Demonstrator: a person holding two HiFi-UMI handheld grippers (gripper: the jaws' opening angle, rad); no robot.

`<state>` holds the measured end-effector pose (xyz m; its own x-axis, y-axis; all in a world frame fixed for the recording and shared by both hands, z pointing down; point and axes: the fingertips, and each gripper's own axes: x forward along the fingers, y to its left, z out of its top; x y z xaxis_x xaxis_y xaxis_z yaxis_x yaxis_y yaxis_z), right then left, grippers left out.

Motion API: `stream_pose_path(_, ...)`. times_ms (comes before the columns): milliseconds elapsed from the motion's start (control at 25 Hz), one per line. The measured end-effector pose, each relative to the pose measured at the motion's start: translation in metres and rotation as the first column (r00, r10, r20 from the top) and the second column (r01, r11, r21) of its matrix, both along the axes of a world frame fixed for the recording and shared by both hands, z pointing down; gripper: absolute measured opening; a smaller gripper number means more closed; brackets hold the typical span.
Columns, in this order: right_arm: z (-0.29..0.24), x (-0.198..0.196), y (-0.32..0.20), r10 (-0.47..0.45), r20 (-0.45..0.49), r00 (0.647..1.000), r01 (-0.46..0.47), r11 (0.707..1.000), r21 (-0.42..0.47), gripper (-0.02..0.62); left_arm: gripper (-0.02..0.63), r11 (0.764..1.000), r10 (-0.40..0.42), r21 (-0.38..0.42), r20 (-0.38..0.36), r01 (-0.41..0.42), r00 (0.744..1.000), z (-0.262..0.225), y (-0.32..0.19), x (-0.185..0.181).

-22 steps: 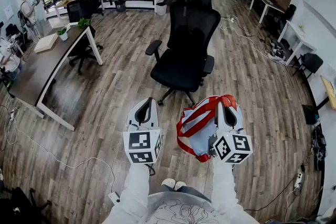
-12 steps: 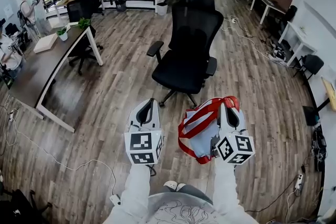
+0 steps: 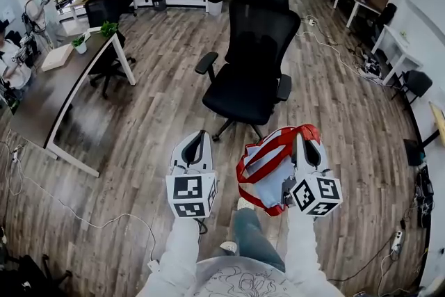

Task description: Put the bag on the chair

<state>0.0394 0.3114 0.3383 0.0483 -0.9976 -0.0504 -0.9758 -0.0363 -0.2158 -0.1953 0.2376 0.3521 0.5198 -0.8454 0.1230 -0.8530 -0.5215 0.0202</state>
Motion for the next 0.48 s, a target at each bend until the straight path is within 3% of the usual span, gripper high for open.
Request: stream_pose_path(480, 0.020, 0.062, -0.149, -0.096, -0.003, 0.995, 0.096, 0.995, -0.016, 0.034, 0.006, 0.998, -0.062, 0.024, 0.016, 0.061, 0.998, -0.001, -0.137, 0.064)
